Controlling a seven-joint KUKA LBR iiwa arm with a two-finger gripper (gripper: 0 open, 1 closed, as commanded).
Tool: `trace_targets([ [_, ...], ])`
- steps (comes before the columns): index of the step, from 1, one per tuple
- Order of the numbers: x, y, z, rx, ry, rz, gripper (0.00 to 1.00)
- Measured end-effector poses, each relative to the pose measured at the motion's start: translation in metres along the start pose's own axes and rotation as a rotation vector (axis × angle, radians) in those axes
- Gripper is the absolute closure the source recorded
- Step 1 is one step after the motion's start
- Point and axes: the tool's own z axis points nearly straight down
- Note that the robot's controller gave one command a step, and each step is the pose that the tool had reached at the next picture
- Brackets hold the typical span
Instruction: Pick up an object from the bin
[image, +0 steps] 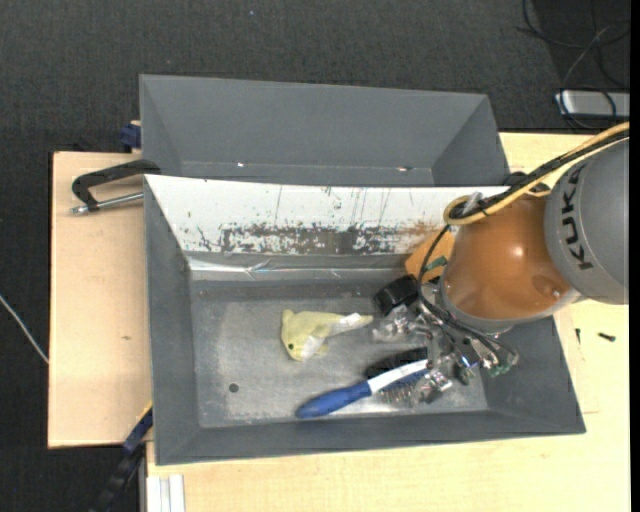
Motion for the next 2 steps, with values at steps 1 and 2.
trace_targets([
  [1,-0.0004,-0.0013,0.0285,-0.001,0.003,-0.174,0.00],
  [2,-0.0009,-0.0011,0.0277,-0.001,0.004,-0.173,0.00],
])
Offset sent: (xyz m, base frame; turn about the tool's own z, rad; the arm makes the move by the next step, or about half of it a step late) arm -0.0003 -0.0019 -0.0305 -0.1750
